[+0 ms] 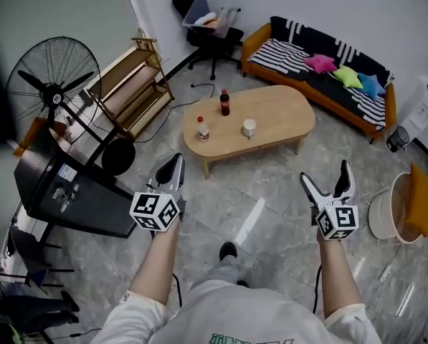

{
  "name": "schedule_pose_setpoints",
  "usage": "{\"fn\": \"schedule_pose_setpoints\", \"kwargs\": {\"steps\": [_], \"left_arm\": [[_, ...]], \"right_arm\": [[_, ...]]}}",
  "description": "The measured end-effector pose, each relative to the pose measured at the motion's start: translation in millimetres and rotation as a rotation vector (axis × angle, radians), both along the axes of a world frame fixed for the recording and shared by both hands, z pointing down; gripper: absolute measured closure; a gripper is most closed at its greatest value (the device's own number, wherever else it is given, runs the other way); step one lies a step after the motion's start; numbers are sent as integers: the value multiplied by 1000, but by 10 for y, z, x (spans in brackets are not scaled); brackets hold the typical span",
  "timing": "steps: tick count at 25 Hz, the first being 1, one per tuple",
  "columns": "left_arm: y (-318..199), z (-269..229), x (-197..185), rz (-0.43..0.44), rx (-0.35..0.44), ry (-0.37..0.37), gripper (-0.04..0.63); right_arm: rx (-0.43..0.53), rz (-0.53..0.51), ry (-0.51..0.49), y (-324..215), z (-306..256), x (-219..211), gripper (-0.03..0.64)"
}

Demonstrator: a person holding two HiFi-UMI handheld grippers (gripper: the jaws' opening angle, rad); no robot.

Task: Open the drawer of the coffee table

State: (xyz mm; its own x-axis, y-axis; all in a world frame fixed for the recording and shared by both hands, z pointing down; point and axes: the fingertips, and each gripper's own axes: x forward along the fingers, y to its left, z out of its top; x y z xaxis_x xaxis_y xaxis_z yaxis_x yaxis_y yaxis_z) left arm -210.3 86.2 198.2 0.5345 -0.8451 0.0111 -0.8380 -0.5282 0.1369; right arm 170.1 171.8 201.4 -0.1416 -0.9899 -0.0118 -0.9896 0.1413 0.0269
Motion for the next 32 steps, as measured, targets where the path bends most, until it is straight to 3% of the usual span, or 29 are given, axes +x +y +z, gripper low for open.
{"fn": "schedule_pose_setpoints", "kwargs": {"steps": [6,14,32], "left_arm": [[-715,61,43,28,-9,-6,597],[-1291,24,141,46,-12,-24,597],[-2380,118,643,-88,-22,-72,597]], "right_arm": [[1,-3,3,-672,-10,-72,29],[-9,-7,3,-1206,-11,-28,29],[-73,-167,-50,-2748,533,505,29]]}}
